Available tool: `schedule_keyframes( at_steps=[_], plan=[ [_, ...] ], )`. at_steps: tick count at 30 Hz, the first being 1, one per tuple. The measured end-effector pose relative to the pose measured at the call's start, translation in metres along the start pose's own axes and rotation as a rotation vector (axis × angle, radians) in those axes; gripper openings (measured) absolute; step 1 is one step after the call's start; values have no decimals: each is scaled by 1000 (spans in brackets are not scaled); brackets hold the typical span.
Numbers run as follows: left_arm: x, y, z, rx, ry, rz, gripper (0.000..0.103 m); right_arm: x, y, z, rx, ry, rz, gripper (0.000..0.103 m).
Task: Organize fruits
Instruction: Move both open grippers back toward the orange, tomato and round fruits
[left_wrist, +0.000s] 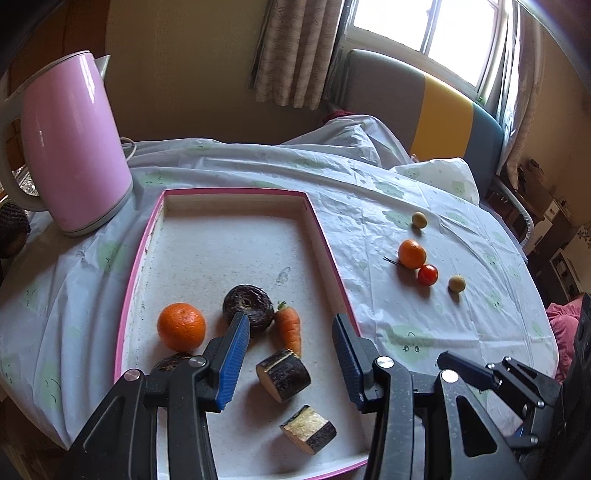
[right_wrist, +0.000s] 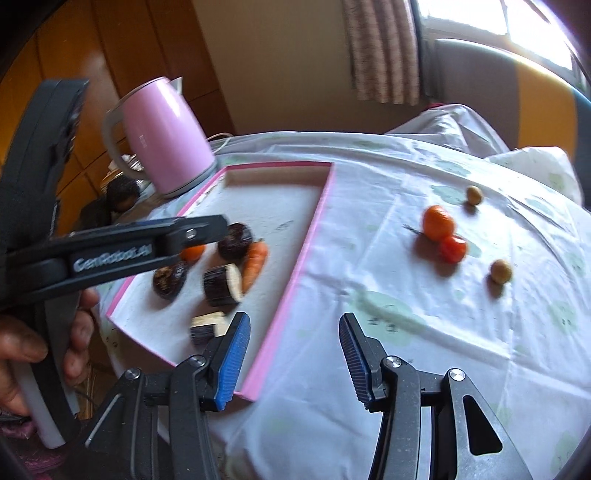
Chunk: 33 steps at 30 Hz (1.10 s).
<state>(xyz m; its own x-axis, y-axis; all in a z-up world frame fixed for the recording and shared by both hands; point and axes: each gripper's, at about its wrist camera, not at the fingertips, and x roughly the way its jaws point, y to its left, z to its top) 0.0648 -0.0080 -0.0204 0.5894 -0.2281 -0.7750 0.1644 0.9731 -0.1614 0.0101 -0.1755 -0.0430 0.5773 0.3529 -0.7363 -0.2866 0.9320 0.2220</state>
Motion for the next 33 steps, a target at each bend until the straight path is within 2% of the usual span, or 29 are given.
schedule_keyframes(
  at_steps=[3,12,19,25,33],
  plan=[
    [1,-7,0,13,5,-17,47,-1,-10,0,29,-2,-21,53],
    [9,-31,6,42,38,-79,47,-12,-76,-6,190,-19,-136,53],
    [21,-55,11,80,72,-105,47,-17,-118,-2,261,-37,-195,53],
    [35,-79,14,132,97,-110,47,-14,-141,5,291,-41,-224,53],
    [60,-101,19,129,147,-138,47,-2,-158,21,272,-39,-245,52]
  ],
)
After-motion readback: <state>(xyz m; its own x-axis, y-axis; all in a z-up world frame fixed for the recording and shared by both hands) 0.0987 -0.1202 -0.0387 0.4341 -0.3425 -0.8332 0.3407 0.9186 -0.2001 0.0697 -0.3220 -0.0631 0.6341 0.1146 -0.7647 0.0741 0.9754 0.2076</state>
